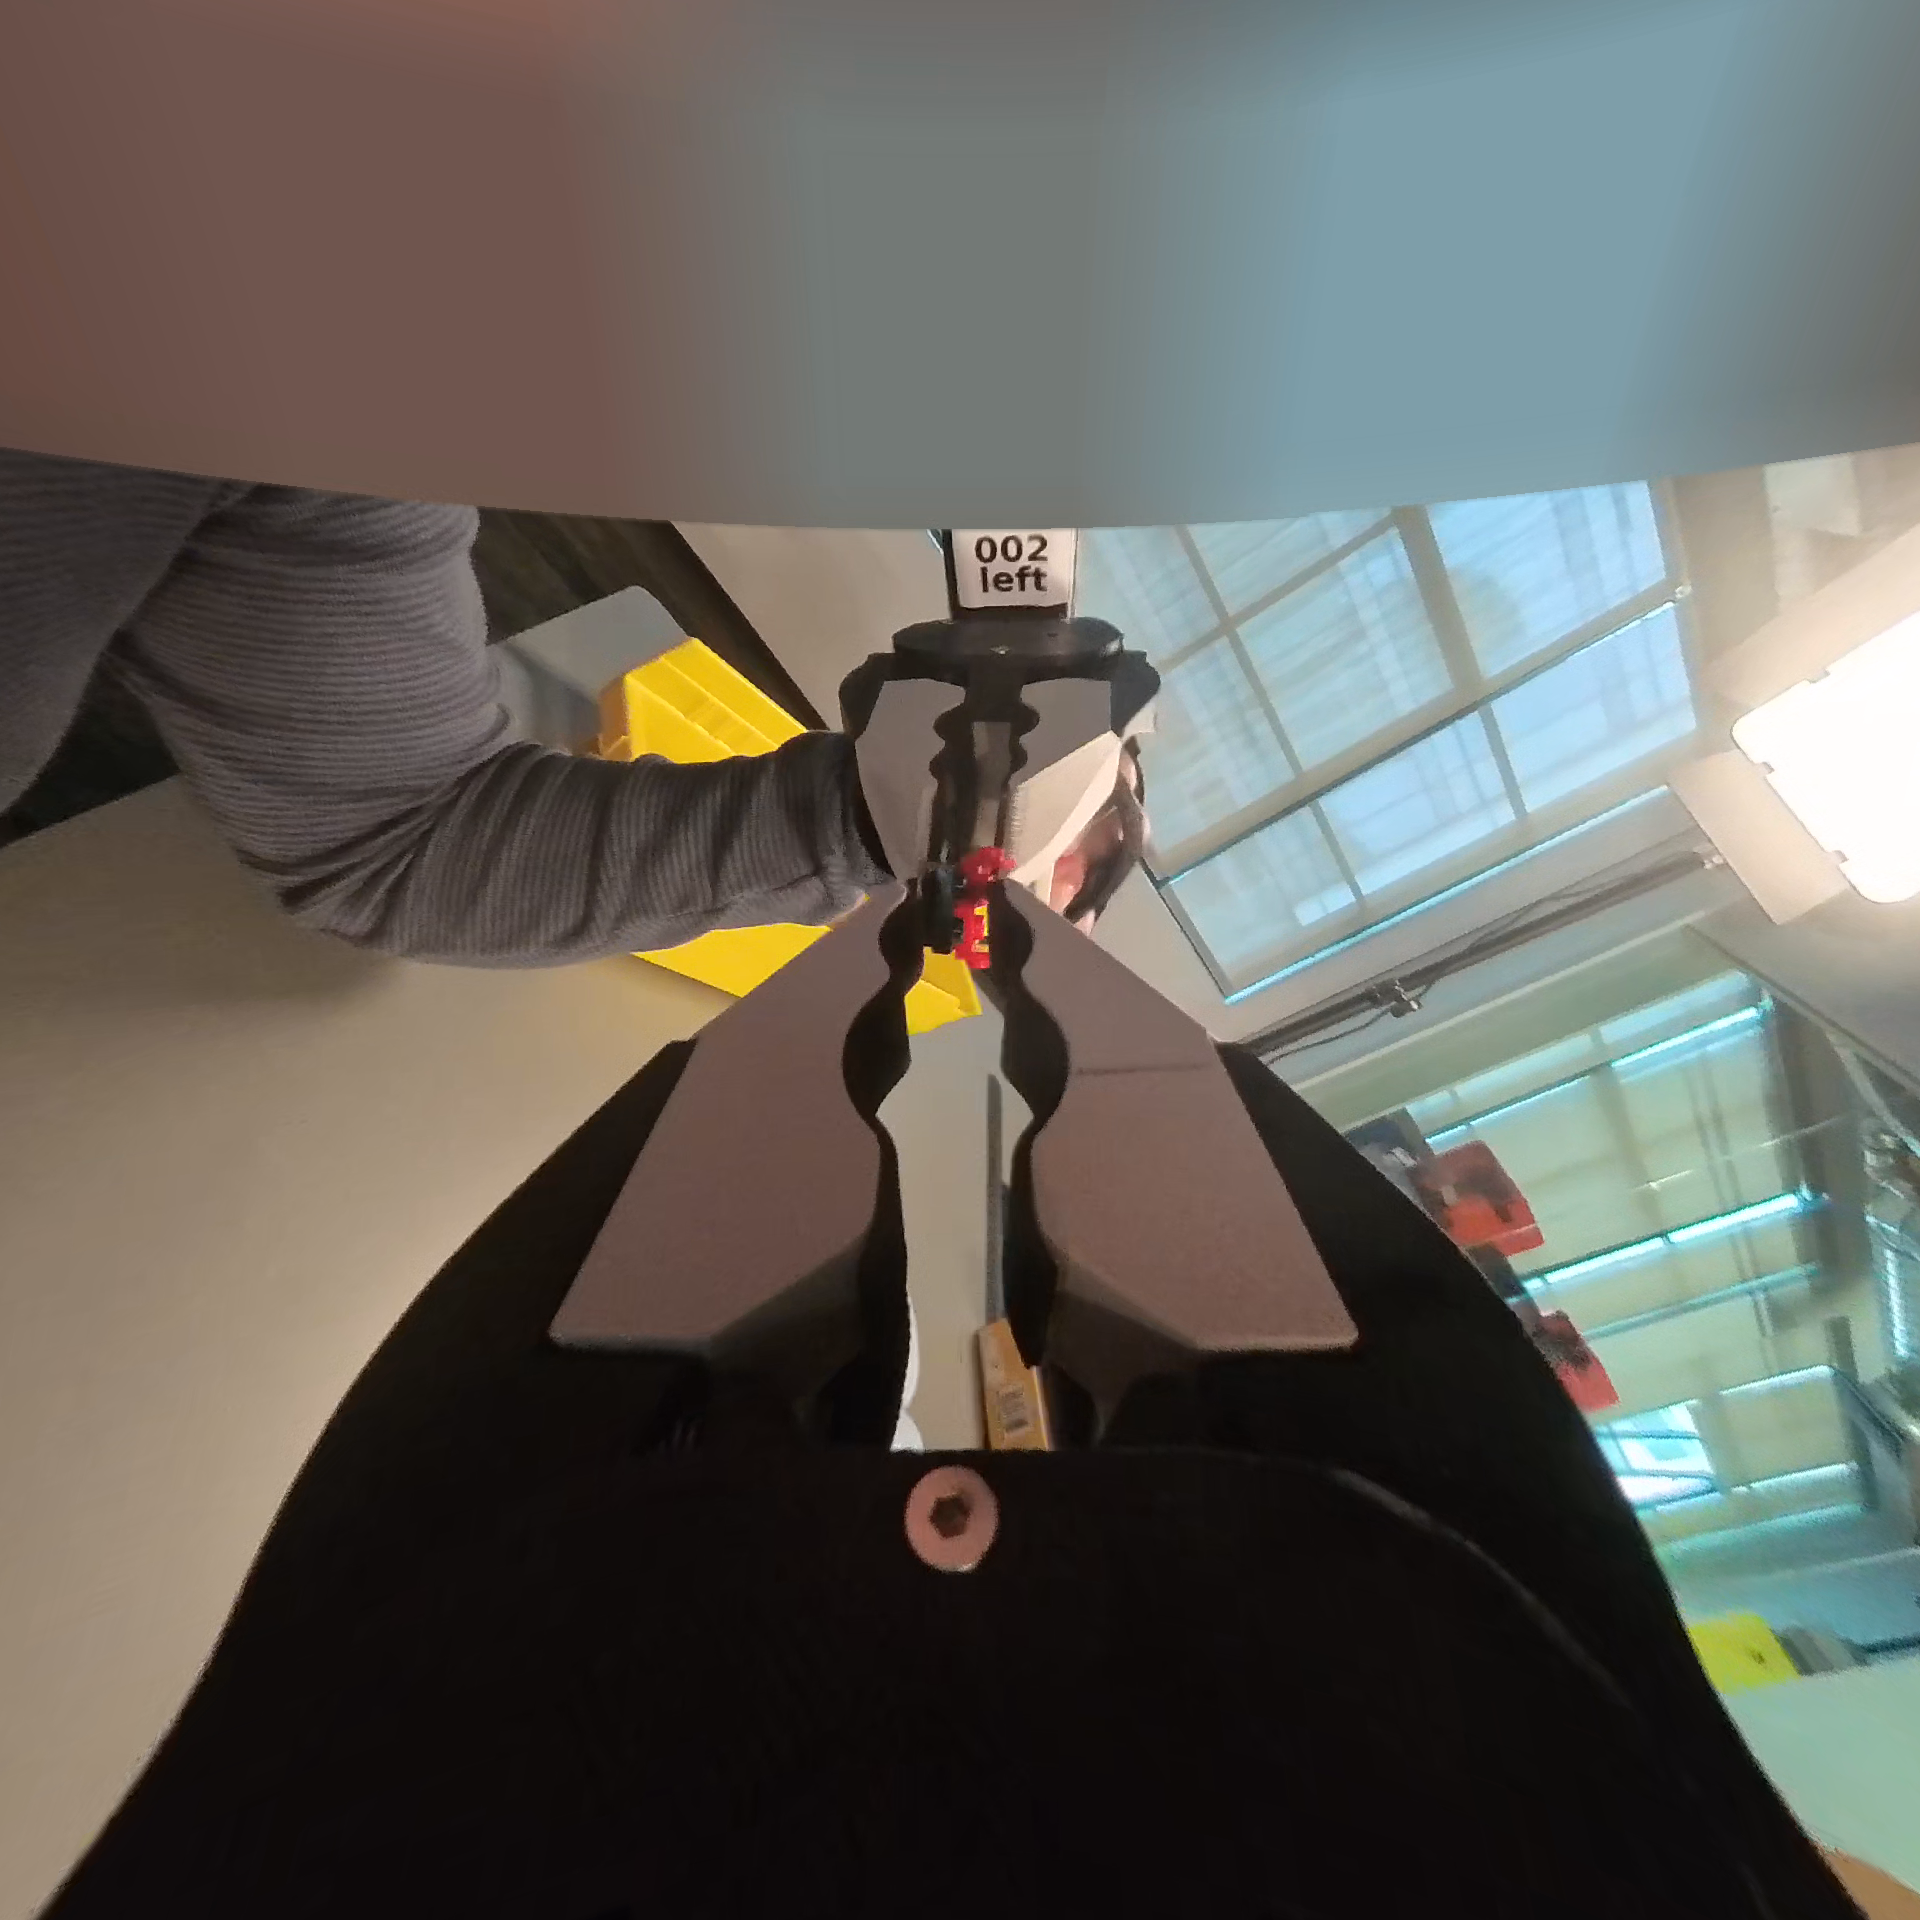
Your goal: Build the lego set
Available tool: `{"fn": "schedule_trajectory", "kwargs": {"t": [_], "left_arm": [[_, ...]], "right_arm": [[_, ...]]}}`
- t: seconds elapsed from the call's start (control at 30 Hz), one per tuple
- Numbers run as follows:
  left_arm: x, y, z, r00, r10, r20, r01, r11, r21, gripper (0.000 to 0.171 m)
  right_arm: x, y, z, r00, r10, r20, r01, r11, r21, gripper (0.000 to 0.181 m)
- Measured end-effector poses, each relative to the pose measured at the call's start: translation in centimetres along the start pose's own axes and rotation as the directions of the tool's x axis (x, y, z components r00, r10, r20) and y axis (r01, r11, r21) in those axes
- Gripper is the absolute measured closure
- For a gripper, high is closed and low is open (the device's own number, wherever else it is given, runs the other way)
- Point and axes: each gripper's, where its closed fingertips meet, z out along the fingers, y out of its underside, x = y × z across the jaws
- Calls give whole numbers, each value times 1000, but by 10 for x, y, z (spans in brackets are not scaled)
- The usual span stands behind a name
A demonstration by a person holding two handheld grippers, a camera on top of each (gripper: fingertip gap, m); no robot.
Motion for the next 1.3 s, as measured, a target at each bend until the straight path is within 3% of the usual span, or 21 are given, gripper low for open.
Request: {"fn": "schedule_trajectory", "kwargs": {"t": [0.4,0.6,0.7,0.8,1.0,1.1,1.2,1.3], "left_arm": [[12,13,8,992,-84,-95,75,992,-98,161],[2,15,6,998,-60,-27,58,995,-85,161],[2,18,8,999,-40,-23,38,995,-97,161],[3,16,10,999,-42,-31,39,996,-83,161],[-4,31,7,996,-57,70,67,986,-155,161],[-1,65,-2,982,-63,175,113,949,-293,161],[28,100,-7,973,-97,207,176,896,-409,161],[77,132,-19,973,-89,214,199,791,-579,161]], "right_arm": [[-13,15,-5,995,-34,91,43,995,-93,173],[-3,16,-4,1000,-12,23,14,996,-84,171],[4,26,-11,1000,-1,-13,-1,990,-138,143],[12,25,-27,998,42,-40,-46,992,-115,135],[59,29,-69,952,3,-305,-45,991,-129,134],[84,30,-91,890,3,-456,-66,990,-123,135],[111,38,-114,788,-43,-614,-74,984,-163,146],[128,50,-129,697,-109,-709,-83,969,-231,155]]}}
